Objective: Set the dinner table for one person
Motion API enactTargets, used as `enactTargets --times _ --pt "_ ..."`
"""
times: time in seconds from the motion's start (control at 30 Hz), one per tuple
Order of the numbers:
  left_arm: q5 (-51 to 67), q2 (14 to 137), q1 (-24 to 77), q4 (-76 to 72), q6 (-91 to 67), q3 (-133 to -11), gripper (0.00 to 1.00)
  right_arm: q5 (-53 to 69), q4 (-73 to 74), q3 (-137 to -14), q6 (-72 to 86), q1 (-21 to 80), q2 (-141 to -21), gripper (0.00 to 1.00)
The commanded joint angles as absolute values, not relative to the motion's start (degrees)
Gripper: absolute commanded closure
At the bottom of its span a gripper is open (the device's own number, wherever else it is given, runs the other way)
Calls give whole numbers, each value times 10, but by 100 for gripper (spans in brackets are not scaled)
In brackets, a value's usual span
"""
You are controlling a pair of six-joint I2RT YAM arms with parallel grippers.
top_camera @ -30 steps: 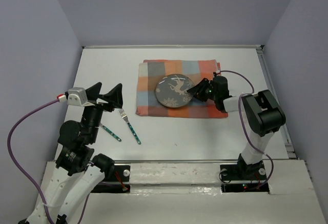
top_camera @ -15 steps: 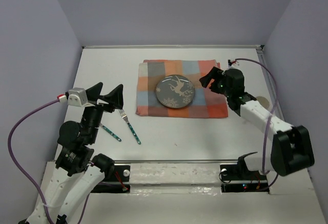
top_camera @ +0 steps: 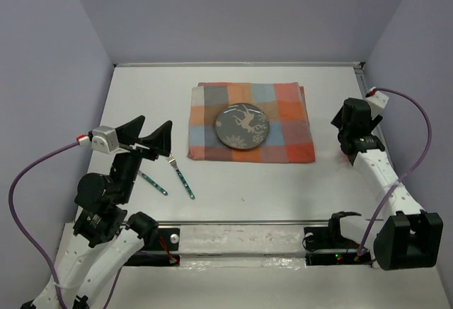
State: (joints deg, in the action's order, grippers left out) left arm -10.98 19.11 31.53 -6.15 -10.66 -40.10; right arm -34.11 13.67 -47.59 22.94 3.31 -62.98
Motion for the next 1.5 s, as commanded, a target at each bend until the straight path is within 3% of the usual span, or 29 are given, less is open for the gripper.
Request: enactTargets --times 0.0,0.33,0.47,0.5,0.57,0.6,0.67,0.83,0.97,1.17,1.47 --pt "-112 179 325 -89 -96 -400 1 -356 158 -466 228 -9 -649 30" --pt "-109 182 333 -90 -92 -398 1 -302 134 -450 245 -39 -718 33" --pt "-109 184 332 -90 -91 -398 1 -290 113 -452 253 -39 -751 44" --pt "-108 183 332 -90 -91 -398 1 -291 108 -454 254 -39 -762 58" --pt "-109 183 332 -90 -89 -397 1 -305 105 -459 255 -39 -766 73" --pt "-110 182 332 -90 -87 -397 1 -311 105 -461 251 -39 -766 89" --pt "-112 182 333 -91 -86 -397 1 -319 105 -465 236 -39 -759 100" --pt "-117 183 333 -91 -83 -396 1 -302 112 -496 195 -29 -717 100" --pt "-120 184 331 -92 -82 -396 1 -285 98 -549 154 48 -700 100" --pt "-125 186 330 -91 -79 -396 1 -135 93 -742 83 103 -848 100" --pt "-127 196 330 -91 -76 -395 1 -24 181 -1031 18 115 -1090 100"
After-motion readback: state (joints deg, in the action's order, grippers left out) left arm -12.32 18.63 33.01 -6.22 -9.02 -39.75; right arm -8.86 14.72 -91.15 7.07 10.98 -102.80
